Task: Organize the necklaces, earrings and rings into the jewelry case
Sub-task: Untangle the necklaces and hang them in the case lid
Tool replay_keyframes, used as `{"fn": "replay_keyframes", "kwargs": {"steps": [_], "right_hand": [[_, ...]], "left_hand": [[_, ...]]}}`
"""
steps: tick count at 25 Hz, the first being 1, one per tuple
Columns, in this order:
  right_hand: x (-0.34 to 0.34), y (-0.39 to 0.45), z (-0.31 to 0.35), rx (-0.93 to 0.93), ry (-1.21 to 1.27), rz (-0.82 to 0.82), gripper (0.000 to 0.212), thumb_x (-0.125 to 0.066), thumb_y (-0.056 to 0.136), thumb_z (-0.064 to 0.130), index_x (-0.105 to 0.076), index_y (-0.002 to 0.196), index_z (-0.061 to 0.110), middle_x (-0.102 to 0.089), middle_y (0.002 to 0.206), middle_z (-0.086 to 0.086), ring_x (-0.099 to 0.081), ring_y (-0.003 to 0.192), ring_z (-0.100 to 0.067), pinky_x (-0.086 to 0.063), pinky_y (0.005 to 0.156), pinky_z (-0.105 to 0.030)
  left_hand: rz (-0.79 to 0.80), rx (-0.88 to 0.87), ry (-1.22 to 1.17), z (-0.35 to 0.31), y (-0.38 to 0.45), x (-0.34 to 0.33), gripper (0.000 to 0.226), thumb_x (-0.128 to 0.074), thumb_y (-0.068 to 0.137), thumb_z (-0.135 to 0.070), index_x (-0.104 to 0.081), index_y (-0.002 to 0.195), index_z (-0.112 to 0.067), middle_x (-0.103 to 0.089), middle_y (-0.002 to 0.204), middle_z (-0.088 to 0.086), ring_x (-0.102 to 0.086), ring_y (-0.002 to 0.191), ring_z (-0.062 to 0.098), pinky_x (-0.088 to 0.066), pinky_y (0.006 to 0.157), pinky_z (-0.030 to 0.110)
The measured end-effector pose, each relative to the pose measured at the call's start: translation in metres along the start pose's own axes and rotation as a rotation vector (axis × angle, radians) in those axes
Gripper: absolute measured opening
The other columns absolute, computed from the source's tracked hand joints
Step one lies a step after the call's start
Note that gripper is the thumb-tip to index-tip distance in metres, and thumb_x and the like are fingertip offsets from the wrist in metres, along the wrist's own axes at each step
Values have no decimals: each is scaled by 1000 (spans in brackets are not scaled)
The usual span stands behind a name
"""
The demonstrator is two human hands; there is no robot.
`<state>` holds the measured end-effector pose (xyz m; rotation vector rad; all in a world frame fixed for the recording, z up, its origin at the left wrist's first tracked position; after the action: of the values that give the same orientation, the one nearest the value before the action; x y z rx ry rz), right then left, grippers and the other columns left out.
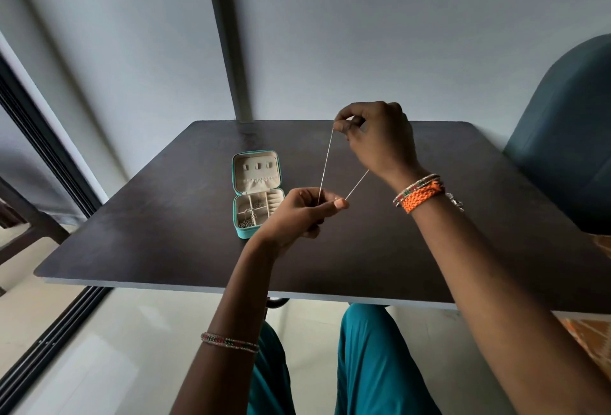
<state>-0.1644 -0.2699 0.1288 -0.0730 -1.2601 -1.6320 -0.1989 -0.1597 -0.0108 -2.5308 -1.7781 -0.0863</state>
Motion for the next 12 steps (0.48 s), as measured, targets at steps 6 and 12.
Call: {"fn": "replay_keyframes", "kwargs": {"steps": [6, 12], "right_hand": [[-11, -15, -27, -147, 20, 70, 6, -66, 84, 24, -71, 82, 22, -72, 74, 4, -68, 79, -18, -55, 71, -34], [-28, -46, -26, -233, 236, 254, 13, -61, 90, 19, -74, 93, 20, -72, 93, 6, -64, 87, -3, -48, 72, -13]], "left_hand": [[-162, -101, -253, -18, -7, 20, 17, -60, 86, -12, -72, 75, -15, -62, 77, 4, -56, 69, 6, -48, 59, 14], [-211, -155, -290, -31, -13, 24, 12, -55, 92, -12, -67, 91, -8, -69, 73, -2, -61, 64, 3, -49, 57, 14]]}}
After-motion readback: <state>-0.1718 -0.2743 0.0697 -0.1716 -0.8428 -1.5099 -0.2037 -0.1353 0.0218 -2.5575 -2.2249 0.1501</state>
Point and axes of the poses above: each hand's wrist, its own y-axis towards the middle knuckle, its own x-axis out of the back of the hand, z = x × y, the point moved 10 cm from there along y, towards the middle knuckle
